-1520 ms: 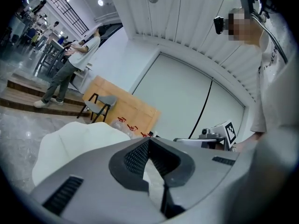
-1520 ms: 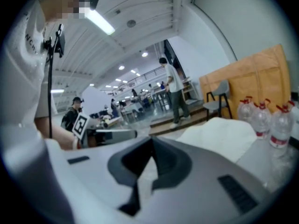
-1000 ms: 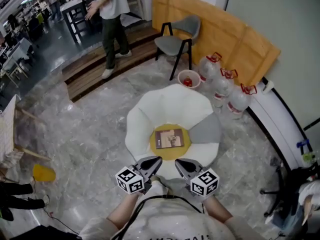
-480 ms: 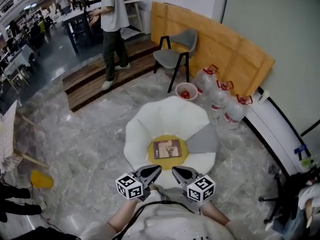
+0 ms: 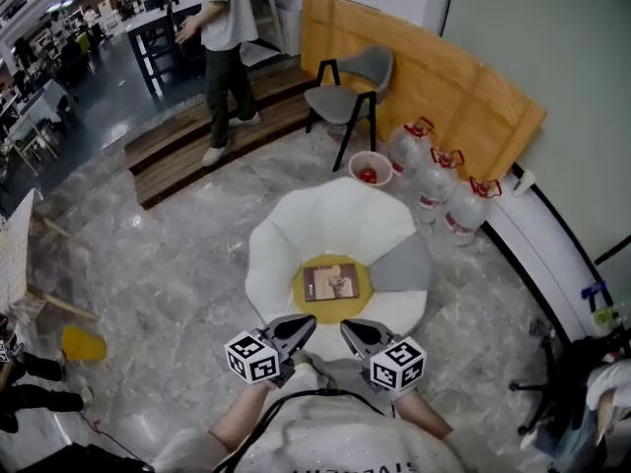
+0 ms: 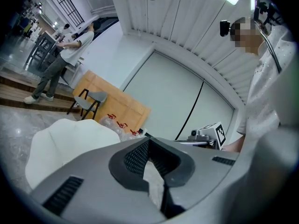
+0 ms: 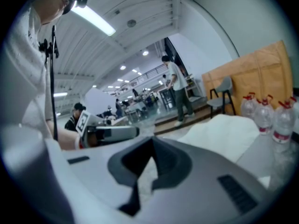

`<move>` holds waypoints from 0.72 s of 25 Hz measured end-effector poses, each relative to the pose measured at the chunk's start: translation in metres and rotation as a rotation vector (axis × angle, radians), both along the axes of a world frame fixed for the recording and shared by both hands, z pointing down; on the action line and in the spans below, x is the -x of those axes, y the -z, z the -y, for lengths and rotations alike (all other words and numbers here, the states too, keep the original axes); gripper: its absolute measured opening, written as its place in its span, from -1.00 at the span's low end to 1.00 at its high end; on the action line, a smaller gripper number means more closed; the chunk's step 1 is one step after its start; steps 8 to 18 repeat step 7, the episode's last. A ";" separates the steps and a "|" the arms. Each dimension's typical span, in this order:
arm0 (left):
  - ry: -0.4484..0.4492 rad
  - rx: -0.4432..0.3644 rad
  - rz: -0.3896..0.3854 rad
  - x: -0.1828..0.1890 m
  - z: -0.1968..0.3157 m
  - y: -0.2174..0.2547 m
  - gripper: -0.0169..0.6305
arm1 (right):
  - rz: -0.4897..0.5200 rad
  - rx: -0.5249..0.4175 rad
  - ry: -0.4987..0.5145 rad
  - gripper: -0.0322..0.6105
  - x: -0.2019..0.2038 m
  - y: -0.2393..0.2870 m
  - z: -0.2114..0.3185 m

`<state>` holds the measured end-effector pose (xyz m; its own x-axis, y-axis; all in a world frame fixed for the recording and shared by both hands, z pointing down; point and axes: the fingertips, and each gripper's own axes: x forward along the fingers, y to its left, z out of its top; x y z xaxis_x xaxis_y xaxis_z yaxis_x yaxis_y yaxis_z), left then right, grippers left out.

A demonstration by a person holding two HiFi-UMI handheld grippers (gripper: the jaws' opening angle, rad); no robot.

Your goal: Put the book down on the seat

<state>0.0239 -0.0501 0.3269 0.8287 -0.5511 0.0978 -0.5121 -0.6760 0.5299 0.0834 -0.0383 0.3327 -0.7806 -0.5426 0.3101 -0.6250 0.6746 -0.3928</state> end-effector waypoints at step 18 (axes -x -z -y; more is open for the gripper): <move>0.017 0.002 0.000 0.008 0.005 -0.003 -0.87 | -0.005 -0.004 -0.001 -0.85 0.002 -0.002 0.003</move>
